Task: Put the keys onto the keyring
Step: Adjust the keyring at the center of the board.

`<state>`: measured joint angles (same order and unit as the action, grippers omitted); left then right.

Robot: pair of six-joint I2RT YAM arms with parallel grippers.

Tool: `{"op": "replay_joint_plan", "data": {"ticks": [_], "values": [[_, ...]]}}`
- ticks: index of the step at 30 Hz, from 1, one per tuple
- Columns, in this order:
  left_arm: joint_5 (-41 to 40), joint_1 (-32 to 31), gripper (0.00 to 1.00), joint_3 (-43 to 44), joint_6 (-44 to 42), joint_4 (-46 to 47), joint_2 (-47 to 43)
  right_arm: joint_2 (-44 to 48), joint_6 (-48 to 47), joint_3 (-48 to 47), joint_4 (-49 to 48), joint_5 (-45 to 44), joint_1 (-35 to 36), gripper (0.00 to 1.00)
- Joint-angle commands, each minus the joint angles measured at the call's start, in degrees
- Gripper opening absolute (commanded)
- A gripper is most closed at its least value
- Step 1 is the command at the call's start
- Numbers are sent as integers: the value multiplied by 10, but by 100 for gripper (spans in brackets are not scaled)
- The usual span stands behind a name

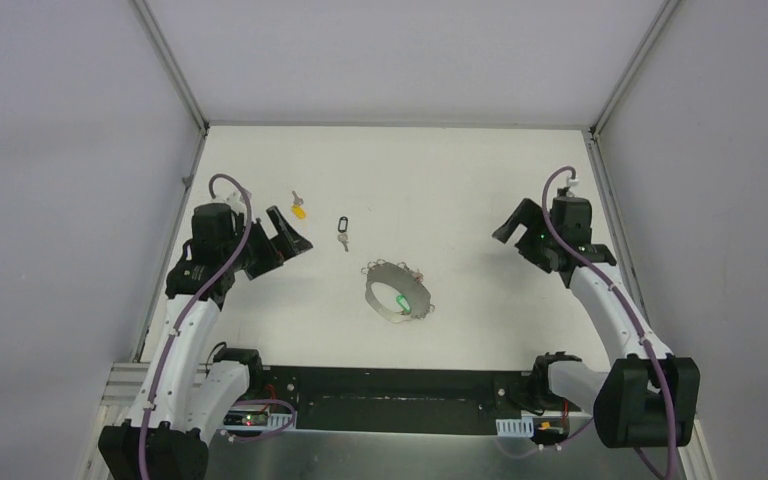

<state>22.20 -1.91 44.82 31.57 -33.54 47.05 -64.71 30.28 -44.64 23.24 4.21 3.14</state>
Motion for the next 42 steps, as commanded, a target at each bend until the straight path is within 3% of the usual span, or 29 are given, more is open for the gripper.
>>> {"op": "replay_joint_plan", "data": {"ticks": [1, 6, 10, 16, 24, 28, 34, 42], "values": [[82, -4, 99, -41, 94, -61, -42, 50, 31, 35, 43, 152, -2, 100], [139, -3, 96, -98, 127, -18, -59, 33, 31, 80, -5, 356, 1, 100], [181, -7, 89, -122, 151, 0, -36, 31, 16, 102, -1, 394, 22, 100], [182, -60, 76, -144, 184, 63, -17, -14, -4, 100, 15, 387, 98, 100], [74, -219, 66, -114, 205, 117, 101, -149, -16, 34, 39, 305, 217, 92], [22, -258, 50, -76, 195, 117, 167, -207, -9, 8, 41, 272, 247, 84], [-60, -282, 48, -23, 164, 119, 246, -234, 12, -4, 18, 259, 267, 70], [-65, -292, 47, 37, 138, 128, 352, -258, 19, -30, 6, 249, 269, 46]]}}
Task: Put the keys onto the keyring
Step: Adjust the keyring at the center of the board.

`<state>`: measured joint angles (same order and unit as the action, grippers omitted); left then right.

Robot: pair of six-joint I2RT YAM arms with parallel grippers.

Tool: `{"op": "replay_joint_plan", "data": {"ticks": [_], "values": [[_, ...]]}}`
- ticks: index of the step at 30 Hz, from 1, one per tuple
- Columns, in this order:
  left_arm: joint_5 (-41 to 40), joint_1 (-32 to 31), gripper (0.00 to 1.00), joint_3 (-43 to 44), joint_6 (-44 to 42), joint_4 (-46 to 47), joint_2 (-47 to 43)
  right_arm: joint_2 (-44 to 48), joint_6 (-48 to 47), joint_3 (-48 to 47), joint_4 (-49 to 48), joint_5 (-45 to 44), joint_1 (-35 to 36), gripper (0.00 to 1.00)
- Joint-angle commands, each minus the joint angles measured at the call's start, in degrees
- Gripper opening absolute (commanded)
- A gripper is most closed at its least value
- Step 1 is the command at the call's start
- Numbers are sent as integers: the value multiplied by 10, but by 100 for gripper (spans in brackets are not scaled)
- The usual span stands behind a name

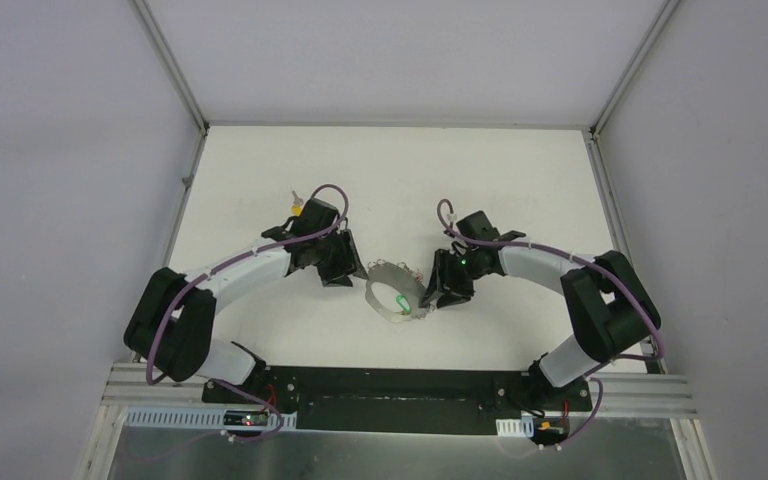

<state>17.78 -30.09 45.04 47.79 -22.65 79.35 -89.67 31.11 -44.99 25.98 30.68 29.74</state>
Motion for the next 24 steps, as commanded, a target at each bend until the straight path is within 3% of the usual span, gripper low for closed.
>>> {"op": "replay_joint_plan", "data": {"ticks": [1, 16, 24], "values": [[-17, -11, 47, 37, -25, 24, 41, -12, 14, -29, -25, -16, 3, 45], [1, -52, 37, 33, -15, 59, 124, -60, 5, -91, -8, -28, 1, 25], [3, -118, 32, 31, 7, 77, 128, -69, -25, -126, 29, -39, -29, 24]]}}
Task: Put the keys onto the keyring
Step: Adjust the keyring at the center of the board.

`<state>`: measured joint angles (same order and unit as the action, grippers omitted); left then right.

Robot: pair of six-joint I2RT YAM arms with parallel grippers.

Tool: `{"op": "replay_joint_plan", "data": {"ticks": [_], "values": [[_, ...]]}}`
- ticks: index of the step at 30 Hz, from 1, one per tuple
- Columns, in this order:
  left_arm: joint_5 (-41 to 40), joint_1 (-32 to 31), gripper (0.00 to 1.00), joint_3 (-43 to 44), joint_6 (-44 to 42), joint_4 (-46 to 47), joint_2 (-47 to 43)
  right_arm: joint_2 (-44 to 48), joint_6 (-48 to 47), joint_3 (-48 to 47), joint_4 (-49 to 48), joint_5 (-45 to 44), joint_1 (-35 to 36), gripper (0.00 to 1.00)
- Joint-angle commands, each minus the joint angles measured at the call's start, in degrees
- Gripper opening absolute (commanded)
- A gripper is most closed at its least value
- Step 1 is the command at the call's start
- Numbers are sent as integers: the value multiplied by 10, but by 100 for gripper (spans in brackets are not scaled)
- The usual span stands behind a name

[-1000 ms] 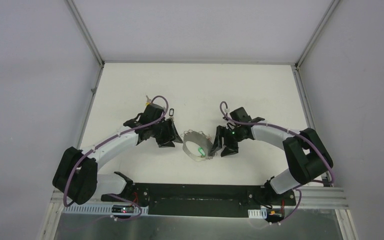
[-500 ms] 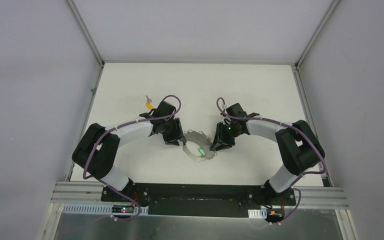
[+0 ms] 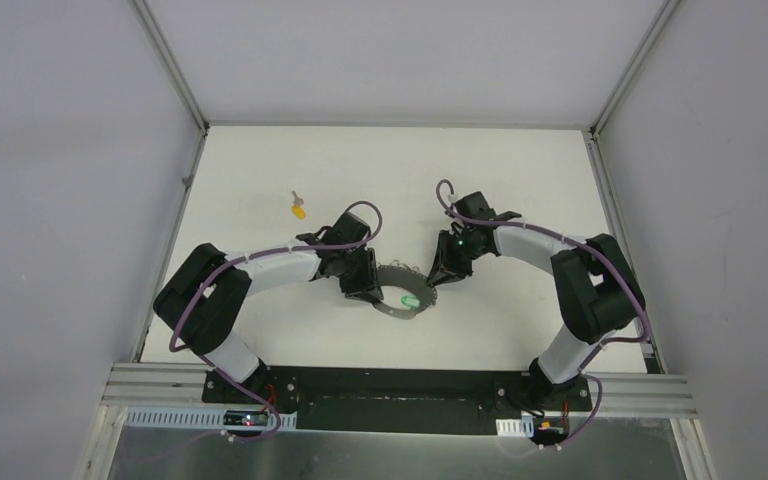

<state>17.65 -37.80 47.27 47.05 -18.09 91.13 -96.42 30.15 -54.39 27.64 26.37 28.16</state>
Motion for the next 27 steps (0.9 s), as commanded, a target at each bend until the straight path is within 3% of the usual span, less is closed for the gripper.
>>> {"op": "replay_joint_plan", "data": {"ticks": [1, 5, 8, 13, 22, 24, 27], "values": [[3, -48, 33, 9, 14, 32, 9, 1, -22, -34, 19, 0, -20, 25], [-3, -54, 39, -2, 13, 31, -20, 21, -61, -52, 68, -38, -31, 39], [-12, -52, 51, -14, 8, 30, -59, 38, -79, -62, 96, -52, -26, 51], [-5, -28, 63, -37, 2, 18, -126, 56, -92, -78, 129, -89, 19, 56], [91, 90, 66, -97, 27, 15, -233, -4, -92, -129, 157, -114, 136, 52], [96, 110, 66, -102, 30, 7, -265, -29, -90, -144, 160, -111, 155, 45], [89, 125, 71, -106, 29, -5, -323, -66, -86, -164, 163, -104, 179, 27]]}}
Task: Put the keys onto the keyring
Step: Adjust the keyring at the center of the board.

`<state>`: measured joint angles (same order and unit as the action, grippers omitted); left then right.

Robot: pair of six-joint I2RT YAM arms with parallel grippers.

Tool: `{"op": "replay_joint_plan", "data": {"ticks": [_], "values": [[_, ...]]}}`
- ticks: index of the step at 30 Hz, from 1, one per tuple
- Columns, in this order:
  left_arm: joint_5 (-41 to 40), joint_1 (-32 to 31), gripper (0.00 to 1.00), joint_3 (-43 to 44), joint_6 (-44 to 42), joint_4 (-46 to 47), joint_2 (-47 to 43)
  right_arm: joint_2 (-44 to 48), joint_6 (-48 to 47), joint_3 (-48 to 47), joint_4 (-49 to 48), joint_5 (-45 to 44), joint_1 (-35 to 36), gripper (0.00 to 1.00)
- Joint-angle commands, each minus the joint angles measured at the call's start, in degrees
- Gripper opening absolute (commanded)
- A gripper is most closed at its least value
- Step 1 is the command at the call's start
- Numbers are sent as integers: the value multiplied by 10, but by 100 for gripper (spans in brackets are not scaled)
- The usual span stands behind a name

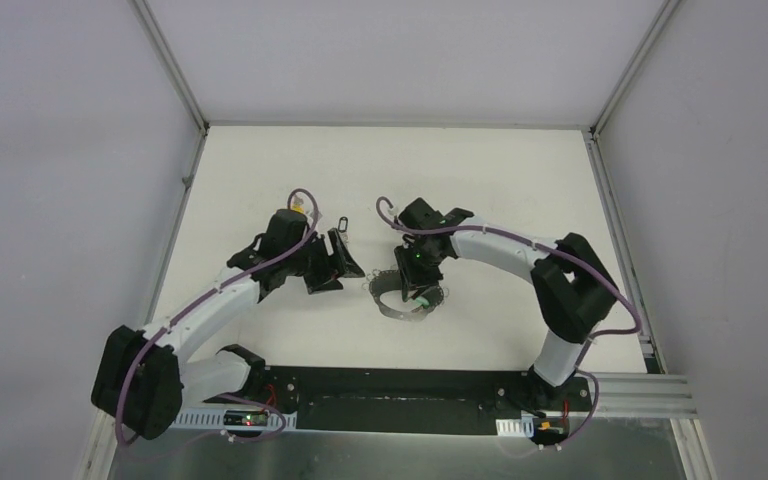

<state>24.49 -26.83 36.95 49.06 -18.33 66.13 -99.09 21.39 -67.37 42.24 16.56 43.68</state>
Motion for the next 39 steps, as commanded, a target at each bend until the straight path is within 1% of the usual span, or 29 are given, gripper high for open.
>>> {"op": "replay_joint_plan", "data": {"ticks": [1, 2, 4, 9, 12, 17, 21, 22, 23, 24, 28, 29, 31, 35, 39], "values": [[9, 17, 73, -2, 10, -9, -93, -51, 2, -39, 19, -8, 30, 21], [-7, 18, 76, -1, 13, -18, -113, -61, 4, -45, 22, -12, 36, 18], [-35, 18, 79, -4, 19, -32, -153, -76, 5, -52, 24, -21, 44, 12], [-72, 19, 85, -14, 11, -47, -234, -90, 4, -49, 32, -52, 47, 4], [-80, 19, 86, -16, -2, -61, -255, -84, 0, -37, 42, -78, 47, 0], [-86, 19, 87, -8, -17, -94, -250, -57, -8, 2, 53, -99, 43, 0], [-103, 19, 90, 3, -13, -129, -225, -29, -11, 31, 59, -91, 41, 0], [-118, 19, 96, 9, -8, -149, -217, -23, -12, 36, 60, -81, 40, 0], [-129, 19, 99, 16, -6, -169, -207, -18, -14, 39, 60, -68, 39, 0], [-135, 19, 99, 21, -8, -180, -196, -11, -16, 39, 59, -57, 39, 1], [-126, 20, 99, 37, -37, -185, -146, 18, -13, 28, 57, -36, 38, 10], [-125, 20, 99, 45, -54, -186, -131, 26, -10, 24, 56, -34, 37, 13], [-126, 20, 99, 61, -77, -188, -104, 40, -6, 18, 48, -24, 32, 17], [-136, 20, 96, 114, -112, -191, -38, 71, 10, 33, 19, 6, 7, 21], [-146, 20, 92, 194, -151, -206, 59, 107, 32, 78, -25, 66, -49, 23]]}}
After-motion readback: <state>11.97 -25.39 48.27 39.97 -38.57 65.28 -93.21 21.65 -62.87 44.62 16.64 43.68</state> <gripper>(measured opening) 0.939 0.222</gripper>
